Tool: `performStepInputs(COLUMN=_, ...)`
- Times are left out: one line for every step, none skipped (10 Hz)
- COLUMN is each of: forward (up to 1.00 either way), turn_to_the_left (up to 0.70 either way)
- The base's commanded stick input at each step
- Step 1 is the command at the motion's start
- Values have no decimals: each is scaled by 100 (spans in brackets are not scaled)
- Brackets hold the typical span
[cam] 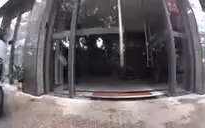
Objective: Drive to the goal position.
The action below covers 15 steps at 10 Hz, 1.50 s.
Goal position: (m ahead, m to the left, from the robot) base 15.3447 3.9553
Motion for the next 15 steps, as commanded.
performStepInputs(forward=45, turn_to_the_left=0)
performStepInputs(forward=45, turn_to_the_left=0)
performStepInputs(forward=45, turn_to_the_left=0)
performStepInputs(forward=45, turn_to_the_left=0)
performStepInputs(forward=45, turn_to_the_left=0)
performStepInputs(forward=44, turn_to_the_left=0)
performStepInputs(forward=35, turn_to_the_left=0)
performStepInputs(forward=8, turn_to_the_left=0)
performStepInputs(forward=0, turn_to_the_left=0)
performStepInputs(forward=0, turn_to_the_left=0)
performStepInputs(forward=0, turn_to_the_left=0)
performStepInputs(forward=0, turn_to_the_left=0)
performStepInputs(forward=23, turn_to_the_left=0)
performStepInputs(forward=43, turn_to_the_left=0)
performStepInputs(forward=45, turn_to_the_left=0)
